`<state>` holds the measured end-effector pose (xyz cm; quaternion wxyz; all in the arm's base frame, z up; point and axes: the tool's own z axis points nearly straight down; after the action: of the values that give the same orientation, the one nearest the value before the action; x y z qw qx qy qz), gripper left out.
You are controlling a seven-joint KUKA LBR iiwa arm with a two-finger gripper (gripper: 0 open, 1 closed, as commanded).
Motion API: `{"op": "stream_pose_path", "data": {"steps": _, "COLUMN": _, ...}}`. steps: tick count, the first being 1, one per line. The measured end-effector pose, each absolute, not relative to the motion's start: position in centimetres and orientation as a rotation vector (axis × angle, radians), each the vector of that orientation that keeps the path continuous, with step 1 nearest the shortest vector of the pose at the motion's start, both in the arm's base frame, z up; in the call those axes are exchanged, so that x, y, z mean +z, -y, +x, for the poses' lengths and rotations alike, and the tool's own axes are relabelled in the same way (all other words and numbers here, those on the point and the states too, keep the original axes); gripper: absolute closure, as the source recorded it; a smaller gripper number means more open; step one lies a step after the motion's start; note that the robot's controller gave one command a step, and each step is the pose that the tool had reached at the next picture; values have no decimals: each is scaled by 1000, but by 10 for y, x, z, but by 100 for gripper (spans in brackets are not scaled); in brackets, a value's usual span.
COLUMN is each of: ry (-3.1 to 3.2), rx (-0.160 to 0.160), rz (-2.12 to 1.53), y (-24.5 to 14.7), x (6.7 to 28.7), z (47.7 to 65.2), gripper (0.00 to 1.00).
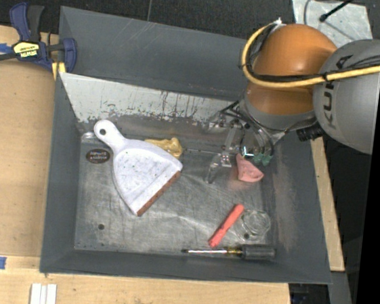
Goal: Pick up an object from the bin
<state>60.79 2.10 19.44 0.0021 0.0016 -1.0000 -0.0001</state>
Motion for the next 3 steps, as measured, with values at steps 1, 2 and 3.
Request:
{"op": "stream_pose_path", "data": {"steps": 1, "ry": 3146, "rx": -1, "rz": 4, "y": -21, "x": 199, "z": 610, "gripper": 0}}
{"op": "stream_pose_path", "data": {"steps": 2, "ry": 3146, "rx": 1, "rz": 63, "y": -20, "x": 186, "z": 598, "gripper": 0}}
{"op": "stream_pose_path", "data": {"steps": 3, "ry": 3139, "rx": -1, "rz": 164, "y": 5, "x": 188, "z": 547, "gripper": 0}}
